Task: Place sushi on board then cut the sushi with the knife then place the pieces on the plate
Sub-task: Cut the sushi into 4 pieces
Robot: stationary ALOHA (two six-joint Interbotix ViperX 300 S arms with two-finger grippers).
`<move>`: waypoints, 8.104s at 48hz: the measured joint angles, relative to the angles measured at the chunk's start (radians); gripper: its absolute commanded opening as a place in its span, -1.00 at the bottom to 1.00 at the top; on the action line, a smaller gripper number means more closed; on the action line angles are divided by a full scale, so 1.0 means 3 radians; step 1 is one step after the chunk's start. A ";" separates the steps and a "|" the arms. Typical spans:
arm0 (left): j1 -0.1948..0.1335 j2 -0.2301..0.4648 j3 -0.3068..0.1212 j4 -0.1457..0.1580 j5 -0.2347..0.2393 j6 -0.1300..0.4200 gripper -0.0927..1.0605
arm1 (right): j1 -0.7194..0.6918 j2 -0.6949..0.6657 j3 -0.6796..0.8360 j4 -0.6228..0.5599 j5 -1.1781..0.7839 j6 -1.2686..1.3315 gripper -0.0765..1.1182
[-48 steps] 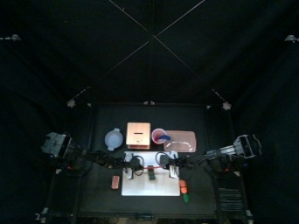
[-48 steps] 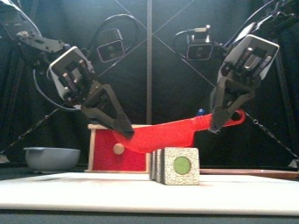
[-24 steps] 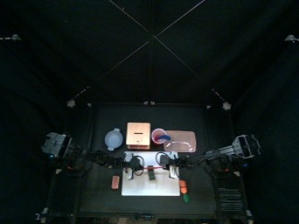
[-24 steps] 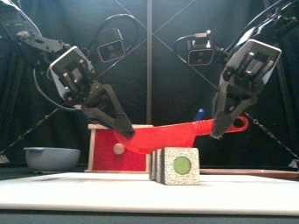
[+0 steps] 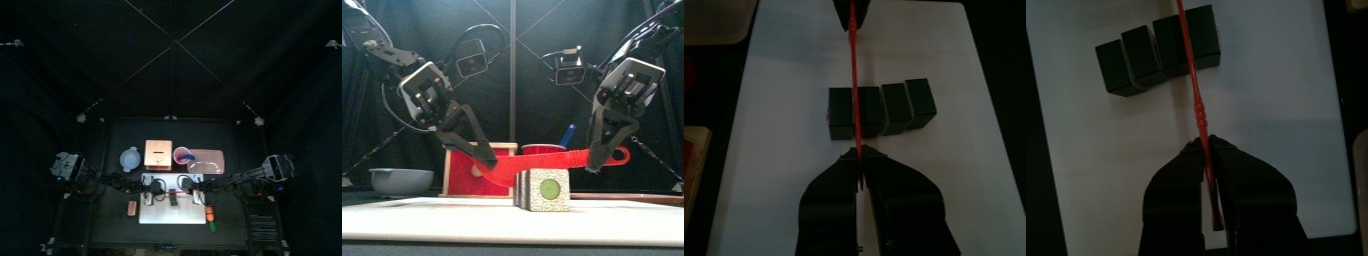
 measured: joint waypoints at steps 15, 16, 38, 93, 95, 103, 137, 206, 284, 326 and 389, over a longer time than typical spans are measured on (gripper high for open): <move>0.0026 0.0092 -0.0005 -0.0005 -0.0005 0.0000 -0.11 | -0.0066 0.0164 -0.0020 0.0005 -0.0005 0.0000 -0.18; 0.0036 0.0097 -0.0005 -0.0005 -0.0005 0.0000 -0.11 | -0.0077 0.0169 -0.0026 0.0005 -0.0005 0.0000 -0.18; 0.0240 0.0097 -0.0010 0.0148 0.0000 0.0020 -0.11 | -0.0266 0.0169 -0.0041 -0.0061 0.0000 -0.0031 -0.18; -0.0210 -0.0205 -0.0010 0.0210 -0.0015 -0.0015 -0.11 | 0.0102 -0.0343 -0.0097 0.0205 0.0271 -0.0020 -0.18; -0.0210 -0.0189 -0.0015 0.0210 -0.0015 -0.0010 -0.11 | 0.0097 -0.0322 -0.0097 0.0210 0.0271 -0.0026 -0.18; -0.0210 -0.0153 -0.0020 0.0205 -0.0010 -0.0010 -0.11 | 0.0097 -0.0245 -0.0097 0.0205 0.0266 -0.0020 -0.18; -0.0215 -0.0031 -0.0041 0.0174 -0.0020 -0.0015 -0.11 | 0.0102 -0.0112 -0.0102 0.0245 0.0251 -0.0020 -0.18; -0.0092 0.0179 -0.0077 0.0092 -0.0020 0.0005 -0.11 | 0.0026 0.0261 -0.0164 0.0205 0.0194 -0.0020 -0.18; -0.0394 -0.0133 -0.0092 0.0276 0.0000 -0.0010 -0.11 | 0.0251 -0.0189 -0.0220 0.0327 0.0353 -0.0020 -0.18; -0.0389 -0.0082 -0.0102 0.0281 -0.0005 -0.0010 -0.11 | 0.0251 -0.0112 -0.0220 0.0317 0.0348 -0.0020 -0.18; -0.0363 -0.0118 -0.0102 0.0332 0.0000 0.0000 -0.11 | 0.0251 -0.0118 -0.0220 0.0297 0.0343 -0.0020 -0.18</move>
